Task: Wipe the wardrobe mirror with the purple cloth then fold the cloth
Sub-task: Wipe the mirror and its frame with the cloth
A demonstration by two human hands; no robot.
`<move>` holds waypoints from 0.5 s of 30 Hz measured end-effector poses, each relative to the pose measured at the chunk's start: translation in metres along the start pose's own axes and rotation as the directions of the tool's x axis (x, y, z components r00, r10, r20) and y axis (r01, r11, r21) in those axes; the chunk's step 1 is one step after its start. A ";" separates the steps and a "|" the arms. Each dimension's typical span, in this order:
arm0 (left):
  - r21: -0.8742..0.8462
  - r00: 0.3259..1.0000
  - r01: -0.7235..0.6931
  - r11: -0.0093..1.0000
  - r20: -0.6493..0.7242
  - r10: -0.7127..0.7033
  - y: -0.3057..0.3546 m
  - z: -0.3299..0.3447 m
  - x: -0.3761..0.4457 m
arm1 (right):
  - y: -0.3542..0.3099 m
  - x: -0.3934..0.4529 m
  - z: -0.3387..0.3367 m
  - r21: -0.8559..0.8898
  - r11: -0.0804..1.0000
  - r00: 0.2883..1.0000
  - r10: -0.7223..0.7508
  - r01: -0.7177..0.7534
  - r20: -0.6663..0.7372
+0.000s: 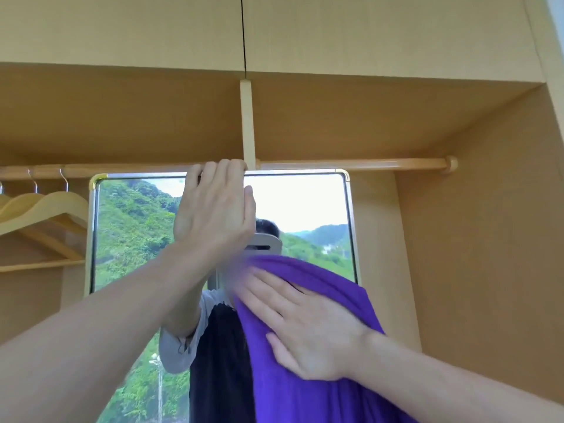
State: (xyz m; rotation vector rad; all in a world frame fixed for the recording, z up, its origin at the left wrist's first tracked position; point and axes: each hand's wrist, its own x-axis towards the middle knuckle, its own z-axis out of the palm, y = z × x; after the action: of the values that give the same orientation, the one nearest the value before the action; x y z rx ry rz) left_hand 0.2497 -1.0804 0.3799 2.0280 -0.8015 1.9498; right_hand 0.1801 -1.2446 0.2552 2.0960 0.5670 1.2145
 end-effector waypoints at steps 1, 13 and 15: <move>-0.002 1.000 -0.001 1.000 0.000 0.001 0.000 0.000 0.000 | 0.009 -0.002 -0.003 -0.015 0.999 0.998 -0.050 0.050 0.034; 0.003 1.000 -0.017 1.000 -0.009 0.017 0.001 -0.003 -0.001 | 0.026 0.026 -0.008 -0.003 0.973 0.969 0.232 -0.233 -0.081; 0.023 0.997 -0.071 0.997 0.020 0.070 -0.003 -0.008 -0.001 | 0.035 0.023 -0.012 -0.059 0.993 0.994 0.099 -0.102 -0.046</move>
State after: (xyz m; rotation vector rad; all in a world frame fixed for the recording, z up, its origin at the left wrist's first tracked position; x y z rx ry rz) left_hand 0.2448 -1.0739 0.3805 2.0621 -0.8695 1.9895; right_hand 0.1819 -1.2507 0.2980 2.0727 0.4416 1.3194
